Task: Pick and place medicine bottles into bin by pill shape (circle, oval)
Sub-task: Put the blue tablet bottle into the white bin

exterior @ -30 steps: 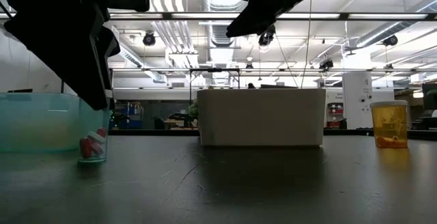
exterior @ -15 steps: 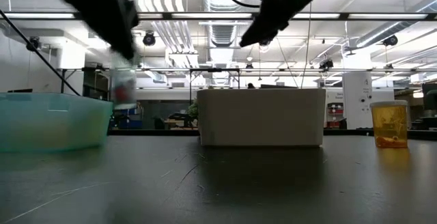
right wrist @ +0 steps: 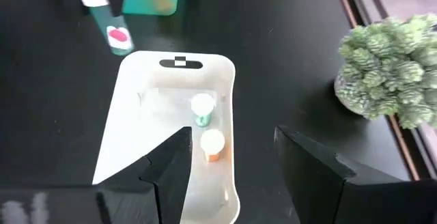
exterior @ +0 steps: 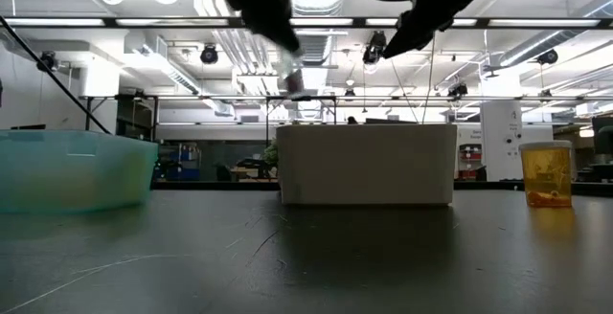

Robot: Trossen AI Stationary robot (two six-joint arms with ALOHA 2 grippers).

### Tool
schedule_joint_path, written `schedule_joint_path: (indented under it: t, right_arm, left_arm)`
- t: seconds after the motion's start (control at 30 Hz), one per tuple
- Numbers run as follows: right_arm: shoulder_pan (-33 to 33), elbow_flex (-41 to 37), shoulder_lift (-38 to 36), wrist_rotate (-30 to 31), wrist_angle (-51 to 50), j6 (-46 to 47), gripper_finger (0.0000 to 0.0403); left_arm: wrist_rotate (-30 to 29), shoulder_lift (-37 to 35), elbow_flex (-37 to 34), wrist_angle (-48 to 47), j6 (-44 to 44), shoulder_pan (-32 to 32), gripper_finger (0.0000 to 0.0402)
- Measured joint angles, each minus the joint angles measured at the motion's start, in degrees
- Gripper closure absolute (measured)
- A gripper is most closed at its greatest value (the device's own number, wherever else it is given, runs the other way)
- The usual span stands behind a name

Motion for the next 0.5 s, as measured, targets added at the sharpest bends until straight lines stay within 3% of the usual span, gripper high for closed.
schedule_joint_path:
  t: [0.27, 0.5]
  right_arm:
    - [-2.00, -4.19, -4.06, -0.01, 1.91, -0.63, 0.0202]
    - [-4.40, -5.69, -3.94, -0.02, 1.32, -2.48, 0.0202]
  left_arm:
    - [0.67, 1.45, 5.67, 3.11, 12.77, 6.07, 0.0305]
    - [5.04, 7.39, 7.18, 5.97, 10.93, 8.61, 0.0306]
